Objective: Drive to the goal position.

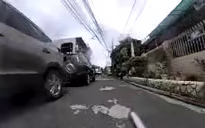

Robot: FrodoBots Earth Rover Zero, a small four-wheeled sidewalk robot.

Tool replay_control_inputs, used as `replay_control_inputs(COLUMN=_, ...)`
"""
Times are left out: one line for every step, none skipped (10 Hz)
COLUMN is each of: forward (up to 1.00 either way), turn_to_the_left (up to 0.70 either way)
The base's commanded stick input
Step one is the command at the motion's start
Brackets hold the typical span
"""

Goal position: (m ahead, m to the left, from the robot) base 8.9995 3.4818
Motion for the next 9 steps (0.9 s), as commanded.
replay_control_inputs(forward=0.7, turn_to_the_left=-0.34)
replay_control_inputs(forward=0.7, turn_to_the_left=-0.3)
replay_control_inputs(forward=0.7, turn_to_the_left=-0.26)
replay_control_inputs(forward=0.7, turn_to_the_left=-0.22)
replay_control_inputs(forward=0.7, turn_to_the_left=-0.18)
replay_control_inputs(forward=0.7, turn_to_the_left=-0.14)
replay_control_inputs(forward=0.7, turn_to_the_left=-0.1)
replay_control_inputs(forward=0.7, turn_to_the_left=-0.06)
replay_control_inputs(forward=0.7, turn_to_the_left=-0.02)
